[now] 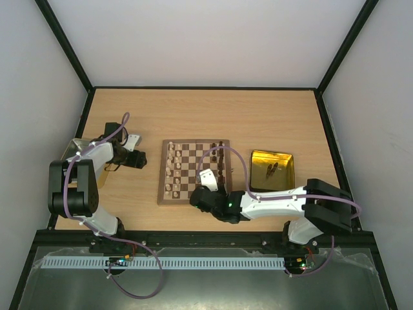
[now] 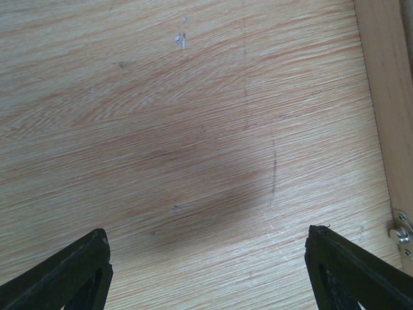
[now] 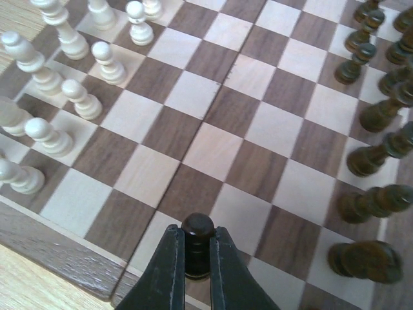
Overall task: Set up the chess pieces on the board
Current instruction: Place the chess piece on the chessboard.
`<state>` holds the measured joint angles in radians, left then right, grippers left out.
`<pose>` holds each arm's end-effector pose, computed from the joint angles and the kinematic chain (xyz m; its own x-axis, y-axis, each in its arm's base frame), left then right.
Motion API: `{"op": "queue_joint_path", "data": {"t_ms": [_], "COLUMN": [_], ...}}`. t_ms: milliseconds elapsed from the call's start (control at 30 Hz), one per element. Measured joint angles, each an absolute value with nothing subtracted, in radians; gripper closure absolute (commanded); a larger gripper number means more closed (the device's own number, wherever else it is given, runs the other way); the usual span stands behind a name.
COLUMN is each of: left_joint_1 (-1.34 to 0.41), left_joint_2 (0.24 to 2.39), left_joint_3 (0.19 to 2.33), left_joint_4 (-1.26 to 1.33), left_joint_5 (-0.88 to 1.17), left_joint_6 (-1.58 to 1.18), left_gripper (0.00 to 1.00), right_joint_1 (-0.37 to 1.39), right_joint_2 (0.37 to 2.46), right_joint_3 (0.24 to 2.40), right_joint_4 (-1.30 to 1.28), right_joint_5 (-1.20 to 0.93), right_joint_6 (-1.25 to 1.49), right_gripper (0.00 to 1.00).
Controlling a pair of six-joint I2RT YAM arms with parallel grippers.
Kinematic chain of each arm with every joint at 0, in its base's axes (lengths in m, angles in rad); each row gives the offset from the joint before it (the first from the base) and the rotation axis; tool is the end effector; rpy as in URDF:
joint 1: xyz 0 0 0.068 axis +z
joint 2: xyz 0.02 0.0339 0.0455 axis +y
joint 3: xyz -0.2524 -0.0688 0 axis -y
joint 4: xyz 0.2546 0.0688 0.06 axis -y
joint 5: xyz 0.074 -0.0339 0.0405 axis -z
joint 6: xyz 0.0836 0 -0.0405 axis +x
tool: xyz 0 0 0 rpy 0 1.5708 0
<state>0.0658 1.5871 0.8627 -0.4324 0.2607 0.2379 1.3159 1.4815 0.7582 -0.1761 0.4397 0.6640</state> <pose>0.3175 -0.0007 0.1004 -0.8784 0.1703 -0.4466 0.2541 0.9578 -0.1345 0.1154 0.3018 0.1242 -0.6540 -0.2982 -0.6953 -0.5154 0.8484 0.1209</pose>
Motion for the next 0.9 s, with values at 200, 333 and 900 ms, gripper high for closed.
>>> {"op": "queue_joint_path", "data": {"t_ms": [200, 333, 900], "left_joint_1": [0.066, 0.066, 0.066], "left_joint_2": [1.593, 1.594, 1.595], "left_joint_3": [0.863, 0.863, 0.863], "left_joint_4": [-0.432, -0.432, -0.432], "left_joint_5": [0.259, 0.258, 0.257], "left_joint_6": [0.238, 0.238, 0.238], "left_gripper": [0.18, 0.18, 0.18], "right_joint_1": [1.318, 1.318, 1.318], "right_joint_2": [1.518, 1.537, 1.599], "right_joint_3": [0.758, 0.758, 0.764], "right_joint_4": [-0.097, -0.075, -0.056], "right_joint_5": [0.419, 0.400, 0.353], "right_joint_6": [0.649, 0.645, 0.638], "right_gripper": [0.98, 0.98, 0.91]}}
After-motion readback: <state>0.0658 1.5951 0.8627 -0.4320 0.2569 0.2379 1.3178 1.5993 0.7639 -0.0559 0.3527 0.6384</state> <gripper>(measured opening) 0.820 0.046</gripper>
